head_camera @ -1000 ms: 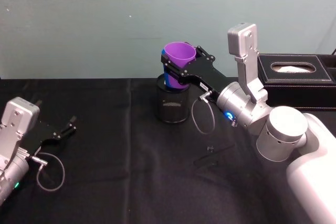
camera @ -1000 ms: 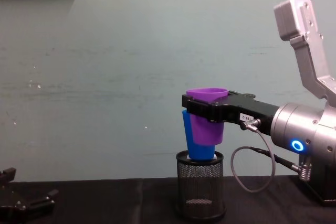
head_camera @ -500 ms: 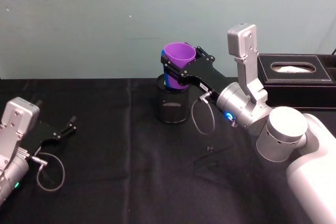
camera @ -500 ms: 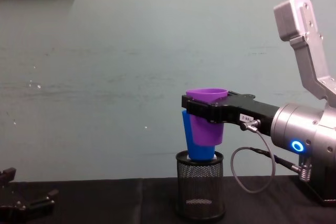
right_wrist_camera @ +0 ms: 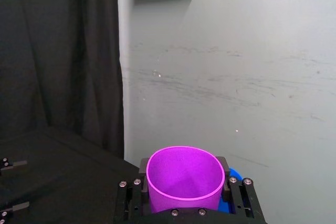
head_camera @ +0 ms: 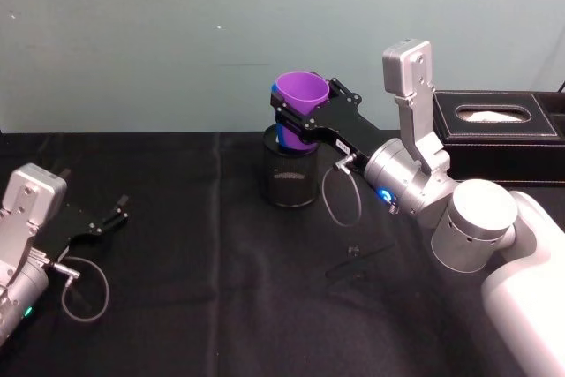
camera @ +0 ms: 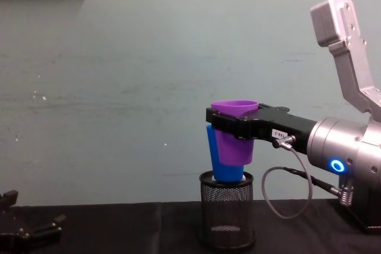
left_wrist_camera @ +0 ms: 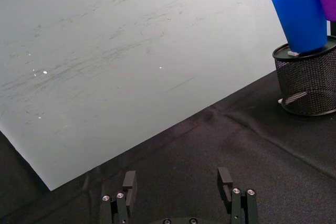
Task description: Pick up one cup with a gripper and tap it against the other cup.
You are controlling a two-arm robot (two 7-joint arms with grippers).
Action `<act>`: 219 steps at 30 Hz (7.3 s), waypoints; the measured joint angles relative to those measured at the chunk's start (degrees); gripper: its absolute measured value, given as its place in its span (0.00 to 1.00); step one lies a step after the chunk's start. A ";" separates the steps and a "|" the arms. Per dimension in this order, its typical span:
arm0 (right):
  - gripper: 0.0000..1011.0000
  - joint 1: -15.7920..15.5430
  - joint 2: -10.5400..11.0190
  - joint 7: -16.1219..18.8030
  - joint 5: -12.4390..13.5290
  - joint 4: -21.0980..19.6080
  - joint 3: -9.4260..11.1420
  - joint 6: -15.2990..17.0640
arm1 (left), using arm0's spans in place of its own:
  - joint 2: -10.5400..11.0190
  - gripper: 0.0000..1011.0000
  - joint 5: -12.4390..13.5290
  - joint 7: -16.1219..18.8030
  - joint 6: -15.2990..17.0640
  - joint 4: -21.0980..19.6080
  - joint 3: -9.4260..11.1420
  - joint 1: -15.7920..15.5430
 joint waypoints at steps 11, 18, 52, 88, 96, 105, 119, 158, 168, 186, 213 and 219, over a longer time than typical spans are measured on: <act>0.73 0.00 0.00 0.00 0.00 0.00 0.00 0.00 | 0.00 0.99 0.00 0.00 0.00 0.00 0.00 0.00; 0.73 0.00 0.00 0.00 0.00 0.00 0.00 0.00 | 0.00 0.99 0.00 0.00 0.00 0.00 0.00 0.00; 0.73 0.00 0.00 -0.01 0.00 0.01 0.00 0.00 | 0.00 0.99 0.00 0.00 0.00 0.00 0.00 0.00; 0.73 0.01 0.00 0.00 0.00 0.00 0.00 0.00 | 0.00 0.99 0.00 0.00 0.00 0.00 0.00 0.00; 0.73 0.00 0.00 0.00 0.00 0.00 0.00 0.00 | 0.00 0.99 0.00 0.00 0.00 0.00 0.00 0.00; 0.73 0.01 0.00 0.00 0.00 0.00 0.00 0.00 | 0.00 0.99 0.00 0.00 0.00 0.00 0.00 0.00; 0.73 0.00 0.00 0.00 0.00 0.01 0.00 0.00 | 0.00 0.99 0.00 0.00 0.00 0.00 0.00 0.00; 0.73 -7.14 2.20 0.80 0.05 -9.23 -0.21 -0.84 | 0.00 0.99 0.00 0.00 0.00 0.00 0.00 0.00; 0.73 -15.58 4.58 1.54 0.58 -14.20 -1.00 -4.58 | 0.00 0.99 0.00 0.00 0.00 0.00 0.00 0.00; 0.73 -21.50 3.83 1.86 0.50 -8.79 0.01 -11.73 | 0.00 0.99 0.00 0.00 0.00 0.00 0.00 0.00; 0.73 -22.97 1.63 1.02 -2.84 -4.24 1.06 -14.81 | 0.00 0.99 0.00 0.00 0.00 0.00 0.00 0.00; 0.73 -23.03 1.55 0.93 -3.13 -4.20 1.12 -14.93 | 0.00 0.99 0.00 0.00 0.00 0.00 0.00 0.00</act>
